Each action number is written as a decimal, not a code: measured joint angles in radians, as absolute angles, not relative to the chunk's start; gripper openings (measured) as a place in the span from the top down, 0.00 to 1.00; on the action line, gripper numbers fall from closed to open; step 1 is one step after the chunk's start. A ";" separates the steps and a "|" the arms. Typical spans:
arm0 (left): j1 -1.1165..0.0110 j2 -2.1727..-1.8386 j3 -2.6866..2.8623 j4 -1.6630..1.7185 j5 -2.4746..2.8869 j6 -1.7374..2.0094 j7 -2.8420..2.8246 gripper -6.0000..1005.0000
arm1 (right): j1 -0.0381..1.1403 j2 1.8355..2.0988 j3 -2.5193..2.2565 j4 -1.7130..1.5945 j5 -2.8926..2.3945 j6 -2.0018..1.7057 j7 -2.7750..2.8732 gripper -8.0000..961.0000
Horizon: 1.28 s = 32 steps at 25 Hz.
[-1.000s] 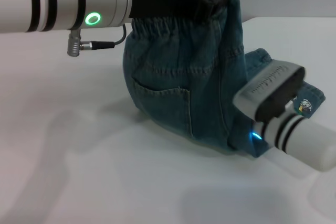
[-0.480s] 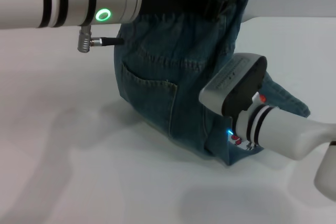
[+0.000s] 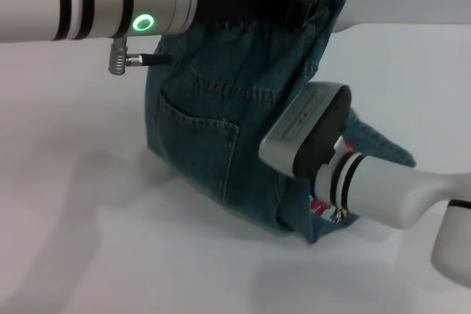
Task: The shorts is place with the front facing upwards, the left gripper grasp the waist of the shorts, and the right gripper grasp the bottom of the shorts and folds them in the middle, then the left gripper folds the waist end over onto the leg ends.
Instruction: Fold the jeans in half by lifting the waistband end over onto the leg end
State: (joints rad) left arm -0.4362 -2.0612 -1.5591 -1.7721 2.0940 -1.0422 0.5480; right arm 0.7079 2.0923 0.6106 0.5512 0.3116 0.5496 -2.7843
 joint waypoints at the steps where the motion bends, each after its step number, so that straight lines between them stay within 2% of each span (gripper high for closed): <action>1: -0.436 -2.061 -1.559 -1.772 2.094 -1.042 0.548 0.94 | 0.707 2.092 0.599 0.559 0.312 0.548 -2.784 0.99; 8: -0.435 -2.059 -1.561 -1.768 2.094 -1.035 0.554 0.94 | 0.666 2.091 0.662 0.547 0.310 0.547 -2.792 0.99; 15: -0.431 -2.059 -1.563 -1.748 2.094 -1.035 0.561 0.94 | 0.614 2.074 0.831 0.482 0.293 0.552 -2.807 0.99; 25: -0.436 -2.059 -1.563 -1.737 2.094 -1.037 0.565 0.94 | 0.552 2.078 0.951 0.420 0.233 0.541 -2.846 0.99; 28: -0.435 -2.059 -1.562 -1.738 2.093 -1.040 0.571 0.94 | 0.495 2.076 1.066 0.412 0.224 0.568 -2.886 0.99; 32: -0.423 -2.061 -1.554 -1.729 2.078 -1.040 0.594 0.94 | 0.396 2.057 1.241 0.427 0.171 0.704 -2.887 0.99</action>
